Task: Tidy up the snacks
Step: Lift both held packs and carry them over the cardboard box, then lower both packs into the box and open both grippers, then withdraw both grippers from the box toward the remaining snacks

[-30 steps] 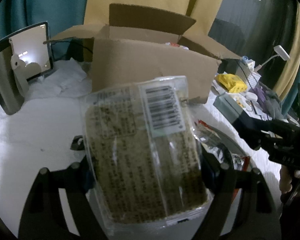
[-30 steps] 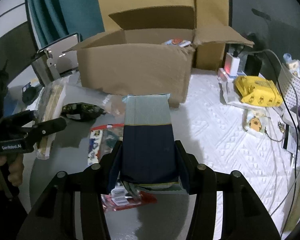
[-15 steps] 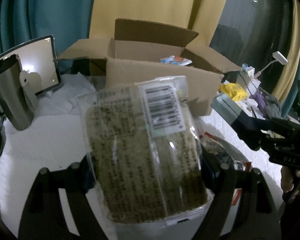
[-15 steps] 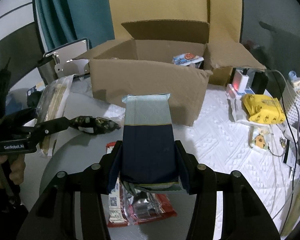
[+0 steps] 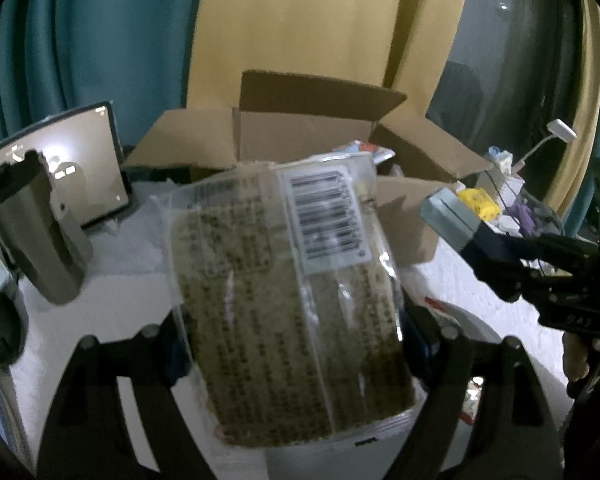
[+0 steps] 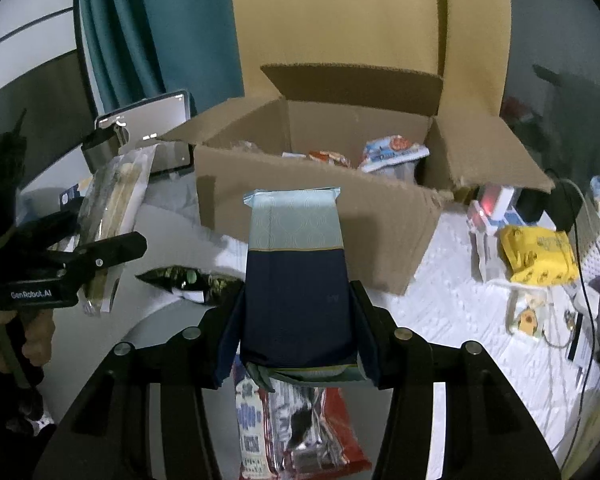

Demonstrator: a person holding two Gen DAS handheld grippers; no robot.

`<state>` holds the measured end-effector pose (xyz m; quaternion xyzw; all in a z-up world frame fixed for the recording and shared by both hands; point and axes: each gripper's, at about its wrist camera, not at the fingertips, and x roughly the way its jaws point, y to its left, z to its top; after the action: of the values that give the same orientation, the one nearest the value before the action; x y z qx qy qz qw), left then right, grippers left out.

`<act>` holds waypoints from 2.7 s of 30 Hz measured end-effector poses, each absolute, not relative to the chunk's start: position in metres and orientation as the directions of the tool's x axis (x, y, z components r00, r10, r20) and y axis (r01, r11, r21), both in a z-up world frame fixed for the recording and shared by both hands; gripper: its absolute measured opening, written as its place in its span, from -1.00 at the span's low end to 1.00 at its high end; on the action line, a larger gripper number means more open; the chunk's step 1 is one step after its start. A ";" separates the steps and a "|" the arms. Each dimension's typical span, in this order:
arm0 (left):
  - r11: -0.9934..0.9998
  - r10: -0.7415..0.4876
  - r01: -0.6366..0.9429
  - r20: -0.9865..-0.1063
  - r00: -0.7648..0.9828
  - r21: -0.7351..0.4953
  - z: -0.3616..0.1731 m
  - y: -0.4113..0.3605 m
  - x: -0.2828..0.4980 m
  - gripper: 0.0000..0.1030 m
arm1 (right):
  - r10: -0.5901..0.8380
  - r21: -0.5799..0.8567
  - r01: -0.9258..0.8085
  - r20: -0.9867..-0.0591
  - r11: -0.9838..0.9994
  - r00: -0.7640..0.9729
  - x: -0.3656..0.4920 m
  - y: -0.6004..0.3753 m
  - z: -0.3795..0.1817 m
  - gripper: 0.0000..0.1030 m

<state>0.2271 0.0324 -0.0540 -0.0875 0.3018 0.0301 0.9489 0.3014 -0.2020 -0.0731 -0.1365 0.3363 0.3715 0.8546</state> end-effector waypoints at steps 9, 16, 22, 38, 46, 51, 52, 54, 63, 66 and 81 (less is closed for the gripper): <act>0.989 0.009 -0.091 -0.566 0.824 -0.116 -0.039 0.050 0.251 0.61 | 0.556 0.005 -0.729 -0.650 0.684 0.518 0.323 -0.187 -0.056 0.03; 0.990 -0.005 -0.074 -0.561 0.828 -0.117 -0.033 0.059 0.279 0.61 | 0.561 -0.004 -0.735 -0.642 0.678 0.522 0.342 -0.172 -0.052 0.03; 0.991 0.006 -0.078 -0.560 0.829 -0.105 -0.027 0.066 0.307 0.61 | 0.560 -0.012 -0.740 -0.645 0.672 0.520 0.363 -0.161 -0.053 0.03; 0.992 -0.039 -0.045 -0.616 0.787 -0.121 -0.027 0.074 0.388 0.62 | 0.571 -0.008 -0.733 -0.623 0.680 0.535 0.418 -0.137 -0.050 0.03; 0.988 -0.070 -0.034 -0.628 0.775 -0.151 -0.030 0.082 0.424 0.68 | 0.561 0.017 -0.714 -0.631 0.700 0.536 0.447 -0.128 -0.059 0.03; 0.980 -0.060 -0.069 -0.601 0.797 -0.189 -0.023 0.094 0.434 0.82 | 0.548 0.033 -0.694 -0.641 0.719 0.537 0.462 -0.122 -0.065 0.03; 0.978 -0.059 -0.074 -0.597 0.800 -0.196 -0.021 0.097 0.436 0.82 | 0.544 0.040 -0.685 -0.643 0.727 0.540 0.467 -0.121 -0.065 0.03; 0.975 -0.058 -0.081 -0.589 0.806 -0.207 -0.020 0.101 0.437 0.83 | 0.537 0.052 -0.672 -0.647 0.739 0.541 0.474 -0.120 -0.067 0.03; 0.974 -0.040 -0.095 -0.574 0.818 -0.203 -0.017 0.113 0.424 0.83 | 0.551 0.107 -0.646 -0.638 0.756 0.539 0.492 -0.107 -0.059 0.03; 0.974 -0.032 -0.101 -0.563 0.826 -0.204 -0.013 0.118 0.414 0.83 | 0.555 0.113 -0.643 -0.631 0.757 0.542 0.492 -0.097 -0.055 0.03; 0.973 -0.006 -0.114 -0.516 0.856 -0.200 0.006 0.124 0.361 0.83 | 0.544 0.040 -0.679 -0.635 0.733 0.549 0.445 -0.087 -0.035 0.54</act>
<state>0.3605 0.1239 0.0060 -0.1126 0.2665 0.0284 0.9568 0.4447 -0.0868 -0.0352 -0.1057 0.3211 0.3500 0.8736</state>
